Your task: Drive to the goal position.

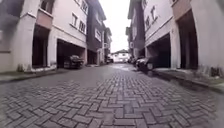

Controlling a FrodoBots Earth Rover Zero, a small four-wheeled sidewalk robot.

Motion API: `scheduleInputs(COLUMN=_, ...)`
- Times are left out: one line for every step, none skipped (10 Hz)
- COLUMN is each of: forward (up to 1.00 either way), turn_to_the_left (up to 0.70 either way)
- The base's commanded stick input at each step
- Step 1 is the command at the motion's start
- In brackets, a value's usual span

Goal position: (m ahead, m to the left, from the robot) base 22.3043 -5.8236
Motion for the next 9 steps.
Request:
scheduleInputs(forward=0.70, turn_to_the_left=0.00)
scheduleInputs(forward=0.70, turn_to_the_left=0.00)
scheduleInputs(forward=0.70, turn_to_the_left=0.00)
scheduleInputs(forward=0.70, turn_to_the_left=0.00)
scheduleInputs(forward=0.70, turn_to_the_left=0.00)
scheduleInputs(forward=0.70, turn_to_the_left=0.00)
scheduleInputs(forward=0.70, turn_to_the_left=0.00)
scheduleInputs(forward=0.70, turn_to_the_left=0.00)
scheduleInputs(forward=0.70, turn_to_the_left=0.00)
